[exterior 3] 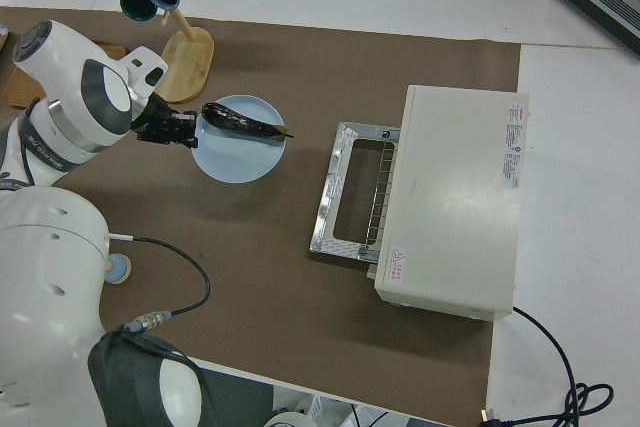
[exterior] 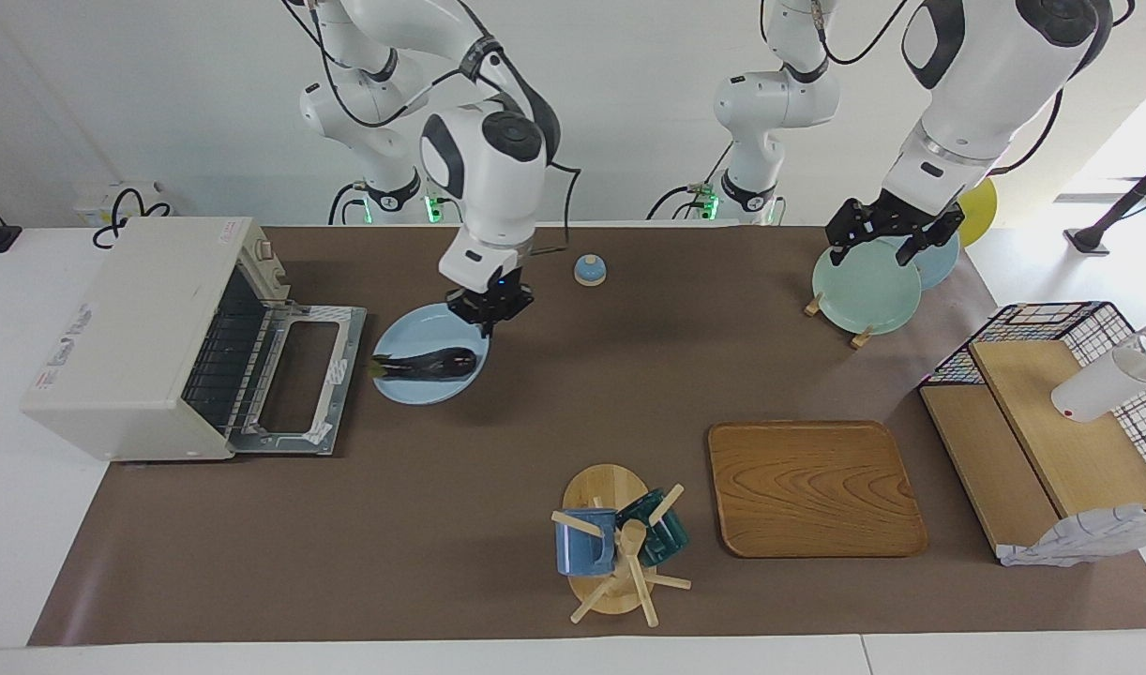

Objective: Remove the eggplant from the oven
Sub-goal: 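Carry the eggplant out onto the pale blue plate with the right gripper, then release the eggplant on the plate while the left gripper reaches toward it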

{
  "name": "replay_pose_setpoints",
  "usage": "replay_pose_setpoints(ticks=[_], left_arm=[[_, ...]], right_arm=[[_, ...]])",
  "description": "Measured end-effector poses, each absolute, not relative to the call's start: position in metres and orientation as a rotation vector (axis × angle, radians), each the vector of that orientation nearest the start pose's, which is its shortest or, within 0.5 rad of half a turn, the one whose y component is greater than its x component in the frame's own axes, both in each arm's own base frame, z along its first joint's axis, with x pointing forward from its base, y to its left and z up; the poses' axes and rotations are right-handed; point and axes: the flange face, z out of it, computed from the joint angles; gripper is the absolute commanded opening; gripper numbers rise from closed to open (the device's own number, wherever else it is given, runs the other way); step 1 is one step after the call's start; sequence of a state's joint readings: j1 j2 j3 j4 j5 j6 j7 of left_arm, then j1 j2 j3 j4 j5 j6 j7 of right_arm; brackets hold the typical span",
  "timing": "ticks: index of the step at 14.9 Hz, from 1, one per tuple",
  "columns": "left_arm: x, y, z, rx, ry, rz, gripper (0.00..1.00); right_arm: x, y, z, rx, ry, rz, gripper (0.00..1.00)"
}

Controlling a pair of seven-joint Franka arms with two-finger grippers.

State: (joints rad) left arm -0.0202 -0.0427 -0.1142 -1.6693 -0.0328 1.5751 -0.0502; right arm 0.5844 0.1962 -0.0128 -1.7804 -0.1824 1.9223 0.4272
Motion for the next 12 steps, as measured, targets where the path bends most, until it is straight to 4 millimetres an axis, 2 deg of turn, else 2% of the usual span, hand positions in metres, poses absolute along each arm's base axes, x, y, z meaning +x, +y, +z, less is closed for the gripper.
replay_pose_setpoints(ticks=[3, 5, 6, 8, 10, 12], left_arm=[[0.535, -0.074, 0.603, -3.163, 0.122, 0.068, 1.00], [0.537, -0.071, 0.603, -3.164, 0.112, 0.059, 1.00], [0.537, -0.069, 0.603, -3.164, 0.108, 0.056, 1.00], [0.538, -0.068, 0.604, -3.165, 0.105, 0.045, 1.00], [0.539, -0.068, 0.605, -3.166, 0.104, 0.027, 1.00], [0.540, -0.066, 0.605, -3.167, 0.098, 0.021, 1.00]], right_arm=[[0.525, 0.410, 0.427, -3.303, -0.233, -0.045, 0.00], [0.526, 0.463, 0.406, -3.260, -0.147, -0.081, 0.00], [0.523, 0.482, 0.393, -3.235, -0.119, -0.099, 0.00], [0.514, 0.501, 0.367, -3.217, -0.101, -0.104, 0.00], [0.513, 0.504, 0.353, -3.178, -0.097, -0.136, 0.13], [0.517, 0.503, 0.342, -3.124, -0.078, -0.173, 0.16]])
